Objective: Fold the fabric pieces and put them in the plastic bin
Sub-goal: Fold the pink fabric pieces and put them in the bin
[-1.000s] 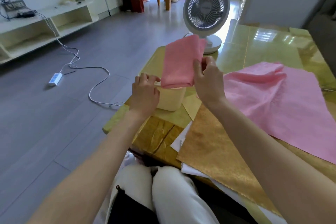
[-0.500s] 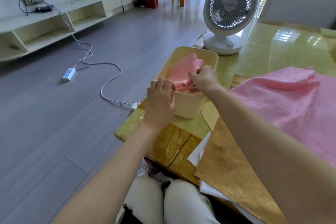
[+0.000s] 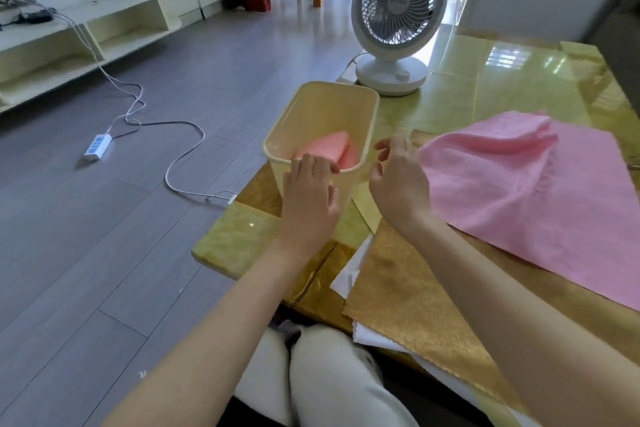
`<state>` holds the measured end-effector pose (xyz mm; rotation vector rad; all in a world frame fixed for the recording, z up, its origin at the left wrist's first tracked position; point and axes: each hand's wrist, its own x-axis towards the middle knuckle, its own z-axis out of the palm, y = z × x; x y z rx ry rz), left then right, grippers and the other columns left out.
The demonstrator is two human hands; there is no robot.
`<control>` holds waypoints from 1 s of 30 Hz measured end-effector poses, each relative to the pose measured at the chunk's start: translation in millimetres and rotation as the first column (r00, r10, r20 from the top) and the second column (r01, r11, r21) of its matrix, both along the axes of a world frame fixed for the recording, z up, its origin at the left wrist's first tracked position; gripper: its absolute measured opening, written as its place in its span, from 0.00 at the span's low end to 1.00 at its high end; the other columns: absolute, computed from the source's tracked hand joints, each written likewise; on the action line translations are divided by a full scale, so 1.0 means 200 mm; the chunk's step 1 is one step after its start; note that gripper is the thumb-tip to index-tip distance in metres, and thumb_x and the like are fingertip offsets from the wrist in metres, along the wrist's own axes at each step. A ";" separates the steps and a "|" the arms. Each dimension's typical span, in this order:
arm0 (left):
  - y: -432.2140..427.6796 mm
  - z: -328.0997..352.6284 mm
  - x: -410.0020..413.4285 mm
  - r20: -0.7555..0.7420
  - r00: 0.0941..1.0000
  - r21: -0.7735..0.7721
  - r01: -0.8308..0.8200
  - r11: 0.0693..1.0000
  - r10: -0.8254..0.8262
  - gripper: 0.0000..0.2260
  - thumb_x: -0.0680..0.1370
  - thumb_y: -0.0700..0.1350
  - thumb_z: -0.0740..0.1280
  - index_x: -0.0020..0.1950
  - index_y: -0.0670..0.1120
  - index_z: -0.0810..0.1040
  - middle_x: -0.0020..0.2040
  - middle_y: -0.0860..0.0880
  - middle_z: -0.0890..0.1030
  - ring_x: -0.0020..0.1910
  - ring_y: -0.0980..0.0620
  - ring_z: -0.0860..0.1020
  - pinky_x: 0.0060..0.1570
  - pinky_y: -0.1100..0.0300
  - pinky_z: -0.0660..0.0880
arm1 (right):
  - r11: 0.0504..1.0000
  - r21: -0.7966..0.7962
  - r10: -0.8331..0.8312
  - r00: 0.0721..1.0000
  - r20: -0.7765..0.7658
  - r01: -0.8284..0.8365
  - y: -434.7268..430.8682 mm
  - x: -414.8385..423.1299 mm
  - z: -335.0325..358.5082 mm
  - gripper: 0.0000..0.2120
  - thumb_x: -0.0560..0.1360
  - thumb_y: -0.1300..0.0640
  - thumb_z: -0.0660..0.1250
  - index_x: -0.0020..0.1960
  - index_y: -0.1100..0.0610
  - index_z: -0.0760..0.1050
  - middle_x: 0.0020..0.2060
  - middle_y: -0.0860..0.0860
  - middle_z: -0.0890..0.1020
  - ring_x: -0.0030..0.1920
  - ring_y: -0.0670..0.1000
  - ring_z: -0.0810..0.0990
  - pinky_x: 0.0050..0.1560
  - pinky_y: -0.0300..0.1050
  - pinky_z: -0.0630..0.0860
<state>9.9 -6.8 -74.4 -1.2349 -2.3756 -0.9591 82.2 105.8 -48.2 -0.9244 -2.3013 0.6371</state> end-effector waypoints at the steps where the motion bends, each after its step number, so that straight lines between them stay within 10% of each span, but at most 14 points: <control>1: 0.02 -0.02 0.06 0.005 0.999 -0.006 0.054 0.999 -0.054 0.10 0.71 0.38 0.58 0.50 0.42 0.73 0.50 0.44 0.74 0.51 0.44 0.72 0.50 0.55 0.69 | 1.000 0.004 -0.008 1.000 0.024 0.008 0.01 0.07 -0.04 0.13 0.75 0.63 0.61 0.60 0.58 0.70 0.56 0.54 0.74 0.57 0.53 0.72 0.53 0.46 0.73; 13: 0.26 -0.31 0.40 0.203 0.951 -0.573 0.309 0.759 -0.234 0.19 0.79 0.49 0.58 0.69 0.47 0.64 0.70 0.46 0.63 0.69 0.45 0.61 0.68 0.49 0.57 | 0.980 0.082 -0.196 0.811 0.551 0.182 0.43 0.73 -0.39 0.22 0.73 0.57 0.67 0.66 0.58 0.68 0.63 0.60 0.70 0.65 0.60 0.65 0.66 0.52 0.63; 30: 0.24 -0.33 0.43 0.244 0.950 -0.615 0.308 0.726 -0.196 0.20 0.81 0.51 0.54 0.73 0.50 0.60 0.74 0.46 0.59 0.73 0.46 0.56 0.71 0.48 0.56 | 0.983 0.177 -0.157 0.749 0.643 0.054 0.54 0.72 -0.35 0.15 0.76 0.47 0.62 0.57 0.55 0.76 0.57 0.54 0.77 0.59 0.56 0.73 0.55 0.47 0.71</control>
